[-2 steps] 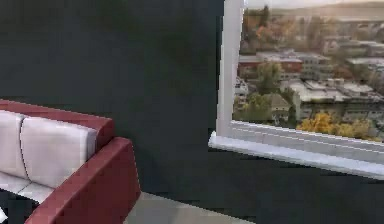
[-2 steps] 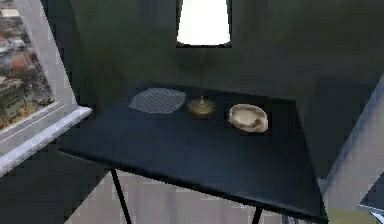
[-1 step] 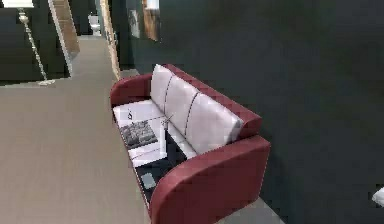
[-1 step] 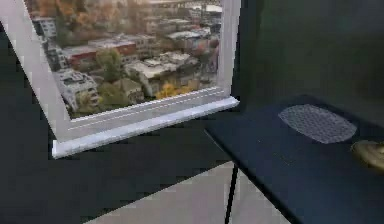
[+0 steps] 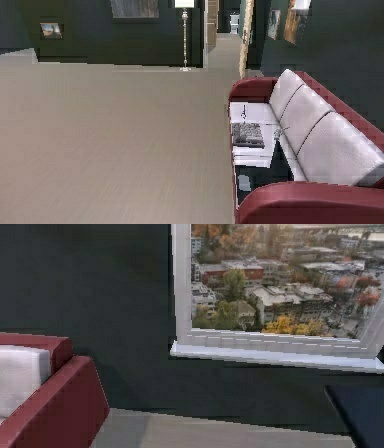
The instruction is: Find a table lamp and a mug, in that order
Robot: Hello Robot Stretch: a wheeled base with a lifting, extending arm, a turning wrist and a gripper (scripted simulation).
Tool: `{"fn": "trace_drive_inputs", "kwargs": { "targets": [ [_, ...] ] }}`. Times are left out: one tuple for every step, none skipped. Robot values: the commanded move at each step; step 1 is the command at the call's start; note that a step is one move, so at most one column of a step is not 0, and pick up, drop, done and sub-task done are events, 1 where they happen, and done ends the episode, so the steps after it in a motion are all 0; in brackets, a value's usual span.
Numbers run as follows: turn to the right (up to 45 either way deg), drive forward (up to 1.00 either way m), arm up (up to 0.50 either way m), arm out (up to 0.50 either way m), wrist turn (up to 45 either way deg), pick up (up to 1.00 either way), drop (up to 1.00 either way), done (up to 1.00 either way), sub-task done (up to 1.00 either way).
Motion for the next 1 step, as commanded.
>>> {"fn": "trace_drive_inputs", "kwargs": {
  "targets": [
    [-3.0,0.0,0.0,0.0,0.0,0.0,0.0,0.0,0.0]
  ]
}}
